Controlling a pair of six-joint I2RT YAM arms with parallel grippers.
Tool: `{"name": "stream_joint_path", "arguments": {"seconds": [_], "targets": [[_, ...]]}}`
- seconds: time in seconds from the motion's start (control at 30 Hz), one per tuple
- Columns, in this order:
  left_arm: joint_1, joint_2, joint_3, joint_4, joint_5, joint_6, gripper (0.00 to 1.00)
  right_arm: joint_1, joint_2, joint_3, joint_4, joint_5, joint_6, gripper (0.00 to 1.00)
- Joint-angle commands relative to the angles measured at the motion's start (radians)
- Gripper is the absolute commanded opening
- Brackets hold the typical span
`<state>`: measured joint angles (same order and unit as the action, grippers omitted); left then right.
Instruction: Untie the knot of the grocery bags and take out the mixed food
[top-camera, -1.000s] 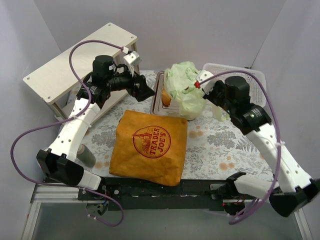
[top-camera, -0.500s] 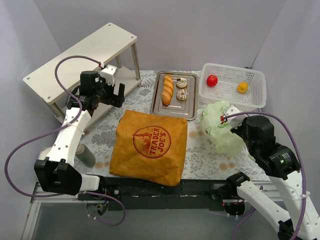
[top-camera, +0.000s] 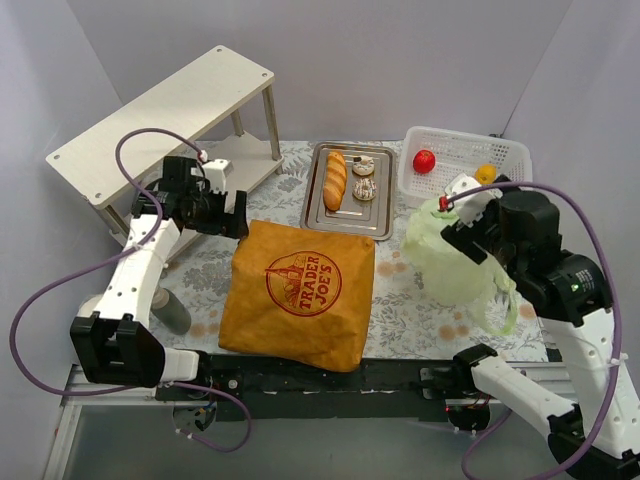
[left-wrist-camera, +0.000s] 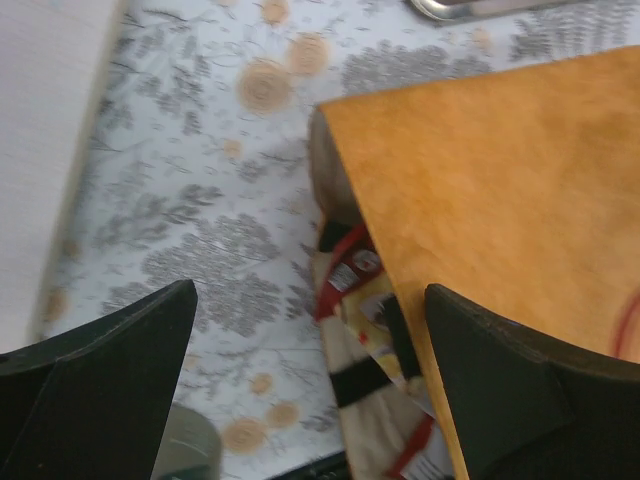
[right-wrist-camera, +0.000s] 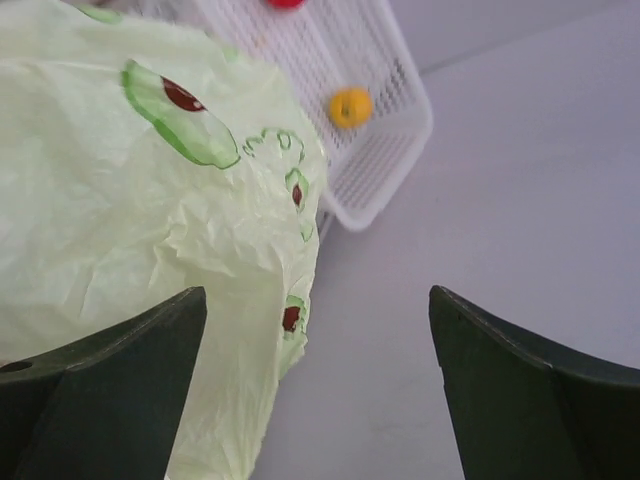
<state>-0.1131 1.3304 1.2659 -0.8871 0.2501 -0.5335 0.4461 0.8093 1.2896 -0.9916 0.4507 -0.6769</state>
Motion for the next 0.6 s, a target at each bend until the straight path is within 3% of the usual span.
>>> {"name": "stream_joint_path", "arguments": {"seconds": [0.0, 0.1, 0.2, 0.3, 0.33, 0.4, 0.43, 0.53, 0.57], "targets": [[0.108, -0.020, 0.092, -0.176, 0.274, -0.082, 0.98, 0.000, 0.073, 0.186, 0.142, -0.303, -0.059, 0.98], [0.161, 0.012, 0.073, -0.265, 0.421, -0.083, 0.98, 0.000, 0.132, 0.203, 0.249, -0.290, -0.101, 0.99], [0.161, 0.003, 0.070, -0.273, 0.468, -0.074, 0.98, 0.000, 0.183, 0.177, 0.290, -0.238, -0.131, 0.98], [0.161, 0.010, 0.067, -0.277, 0.500, -0.054, 0.98, 0.000, 0.145, 0.092, 0.335, -0.392, -0.127, 0.98], [0.161, 0.016, 0.064, -0.280, 0.514, -0.037, 0.98, 0.002, 0.130, 0.045, 0.356, -0.549, -0.121, 0.98], [0.159, 0.047, 0.063, -0.306, 0.593, 0.034, 0.97, 0.002, 0.097, -0.107, 0.469, -0.691, -0.069, 0.95], [0.159, 0.056, 0.055, -0.312, 0.619, 0.059, 0.94, 0.008, 0.100, -0.149, 0.517, -0.758, -0.022, 0.93], [0.155, 0.093, 0.052, -0.345, 0.676, 0.141, 0.82, 0.014, 0.212, -0.234, 0.593, -0.695, 0.177, 0.86], [0.153, 0.101, 0.053, -0.367, 0.693, 0.162, 0.68, 0.013, 0.253, -0.236, 0.575, -0.673, 0.186, 0.83]]}}
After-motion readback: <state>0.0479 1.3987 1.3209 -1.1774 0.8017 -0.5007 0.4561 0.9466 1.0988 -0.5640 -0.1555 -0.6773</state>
